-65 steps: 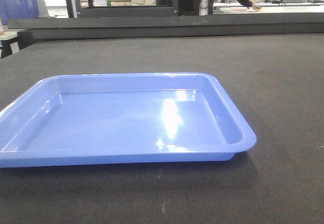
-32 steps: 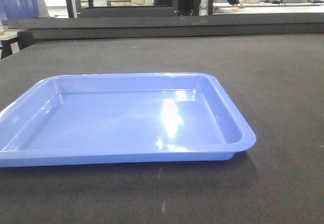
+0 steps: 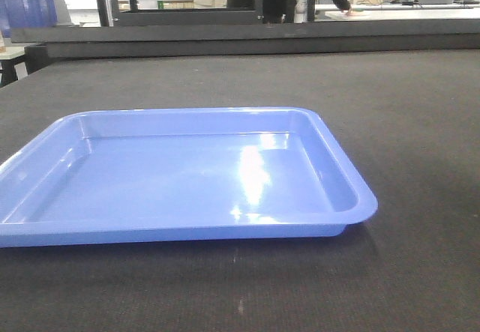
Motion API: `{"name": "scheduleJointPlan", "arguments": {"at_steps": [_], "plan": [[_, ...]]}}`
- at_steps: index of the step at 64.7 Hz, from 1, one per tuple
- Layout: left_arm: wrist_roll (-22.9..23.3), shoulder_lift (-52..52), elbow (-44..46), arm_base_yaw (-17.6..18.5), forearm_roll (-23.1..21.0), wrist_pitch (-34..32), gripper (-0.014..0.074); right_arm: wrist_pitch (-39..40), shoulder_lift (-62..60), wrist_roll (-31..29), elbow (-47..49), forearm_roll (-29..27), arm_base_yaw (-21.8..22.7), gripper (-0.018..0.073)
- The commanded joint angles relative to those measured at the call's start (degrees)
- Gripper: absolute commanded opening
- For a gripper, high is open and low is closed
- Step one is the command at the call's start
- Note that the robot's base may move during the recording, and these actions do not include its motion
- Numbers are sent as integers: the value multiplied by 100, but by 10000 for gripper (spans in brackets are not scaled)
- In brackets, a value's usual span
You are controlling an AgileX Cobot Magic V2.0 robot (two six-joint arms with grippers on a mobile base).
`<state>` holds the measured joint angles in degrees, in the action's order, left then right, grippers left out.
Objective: Grab blue tray and place on right shelf
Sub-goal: 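Move both grippers over opposite rims of the light-blue tray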
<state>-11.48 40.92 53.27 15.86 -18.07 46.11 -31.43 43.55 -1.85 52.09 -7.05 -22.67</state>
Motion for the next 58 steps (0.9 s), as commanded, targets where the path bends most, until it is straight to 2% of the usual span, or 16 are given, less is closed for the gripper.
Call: {"name": "scheduleJointPlan", "arguments": {"at_steps": [1, 7, 11, 18, 24, 31, 38, 58], "plan": [[-19, 711, 423, 105, -151, 178, 470, -413, 766, -28, 728, -24, -295, 612], [18, 1393, 689, 71, 0, 482, 470, -970, 1647, 30, 1309, -24, -378, 612], [235, 1863, 848, 71, 285, 613, 470, -1331, 2231, 185, 1708, -16, -378, 612], [1002, 2568, 1080, 71, 1015, 777, 468, -1771, 3144, 804, 2327, 191, -373, 612], [1642, 3078, 1259, 71, 1383, 942, 468, -2062, 3869, 1487, 2740, 493, -373, 612], [1921, 3561, 1383, 71, 1421, 961, 468, -2244, 4485, 2069, 3010, 845, -373, 612], [2055, 3928, 1398, 71, 1421, 904, 467, -2154, 4901, 2286, 3029, 888, -373, 612], [2144, 4794, 1408, 71, 1421, 740, 451, -1946, 5513, 2296, 3051, 888, -373, 612]]}}
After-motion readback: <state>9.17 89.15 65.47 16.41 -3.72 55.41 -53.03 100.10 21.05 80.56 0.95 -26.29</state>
